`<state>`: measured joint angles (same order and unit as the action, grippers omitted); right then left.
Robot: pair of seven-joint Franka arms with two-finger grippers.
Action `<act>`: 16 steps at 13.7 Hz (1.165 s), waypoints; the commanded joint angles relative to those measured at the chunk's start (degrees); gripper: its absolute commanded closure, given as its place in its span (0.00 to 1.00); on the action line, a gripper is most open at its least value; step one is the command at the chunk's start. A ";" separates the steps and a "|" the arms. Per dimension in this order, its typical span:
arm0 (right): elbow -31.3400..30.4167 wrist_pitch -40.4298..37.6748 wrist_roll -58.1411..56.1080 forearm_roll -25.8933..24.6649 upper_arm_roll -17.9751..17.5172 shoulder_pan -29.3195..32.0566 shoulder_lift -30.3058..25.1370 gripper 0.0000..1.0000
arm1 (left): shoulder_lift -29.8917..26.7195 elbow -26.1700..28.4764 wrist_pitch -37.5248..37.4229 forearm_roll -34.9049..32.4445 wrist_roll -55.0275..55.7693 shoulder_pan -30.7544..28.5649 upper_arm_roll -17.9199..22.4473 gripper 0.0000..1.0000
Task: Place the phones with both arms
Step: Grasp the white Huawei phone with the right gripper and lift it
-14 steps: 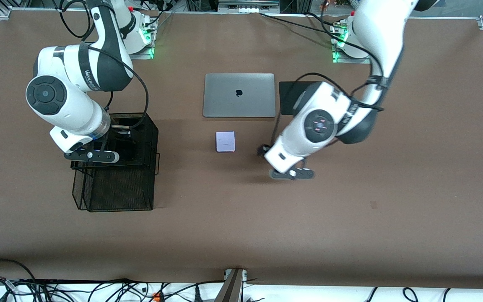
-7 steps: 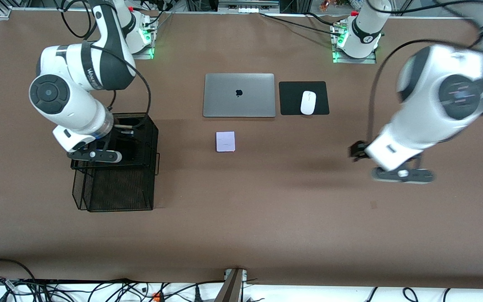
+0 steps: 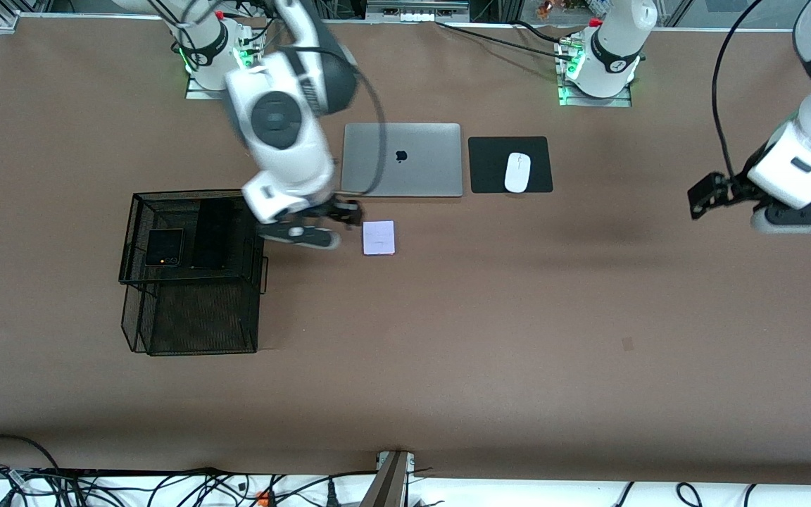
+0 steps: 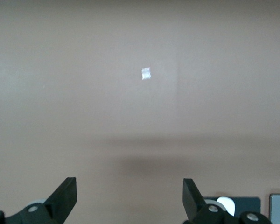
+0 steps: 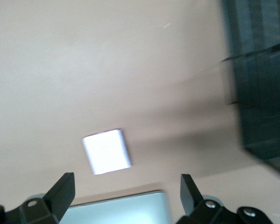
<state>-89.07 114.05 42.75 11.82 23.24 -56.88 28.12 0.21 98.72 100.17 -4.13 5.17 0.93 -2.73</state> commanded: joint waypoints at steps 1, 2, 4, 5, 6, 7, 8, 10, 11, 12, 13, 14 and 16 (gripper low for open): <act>3.02 6.07 3.83 0.83 -3.55 -0.76 6.94 0.00 | -2.41 4.20 2.49 1.23 -0.69 0.21 0.18 0.00; 3.02 8.53 3.65 0.84 -3.55 -1.64 8.87 0.00 | -2.40 4.11 2.58 1.14 0.09 0.39 -0.17 0.00; 2.41 11.10 3.13 0.66 -3.55 -3.31 12.21 0.00 | -2.40 3.76 2.32 1.14 -0.77 0.30 -0.35 0.00; 2.06 11.89 2.95 0.40 -3.55 -3.41 13.44 0.00 | -2.40 3.76 2.31 1.14 -0.69 0.22 -0.26 0.00; 1.10 12.86 2.60 0.05 -3.55 -3.50 14.07 0.00 | -2.40 3.76 2.31 1.14 -0.69 0.13 -0.26 0.00; -0.74 14.78 0.94 0.05 -3.64 -3.50 14.25 0.00 | -2.40 3.76 2.31 1.14 -0.69 0.13 -0.26 0.00; -2.58 16.97 -0.29 0.13 -3.64 -3.50 14.25 0.00 | -2.40 3.76 2.31 1.14 -0.69 0.21 -0.26 0.00; -4.70 19.89 -1.27 0.05 -3.64 -3.50 14.51 0.00 | -2.32 3.76 2.31 1.14 -0.69 0.21 -0.26 0.00; -4.89 20.07 -2.49 0.13 -3.64 -3.50 14.86 0.00 | -2.23 3.76 2.49 1.14 -0.69 0.21 -0.26 0.00; -4.89 20.16 -3.20 0.22 -3.64 -3.50 15.21 0.00 | -2.14 3.67 2.49 1.14 -0.69 0.21 -0.26 0.00; -4.89 20.42 -3.29 0.31 -3.64 -3.50 15.48 0.00 | -2.23 3.76 2.49 1.14 -0.25 0.30 -0.35 0.00; -4.89 20.60 -3.29 0.31 -4.08 -3.50 15.74 0.00 | -2.14 3.76 2.49 1.14 -0.25 0.30 -0.35 0.00; -4.89 21.12 -3.73 0.31 -4.26 -3.50 16.53 0.00 | -2.23 3.76 2.49 1.14 -0.25 0.30 -0.35 0.00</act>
<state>-93.52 133.72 40.21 11.81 19.17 -60.18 44.09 -1.67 102.06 102.06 -3.81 5.23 1.08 -3.14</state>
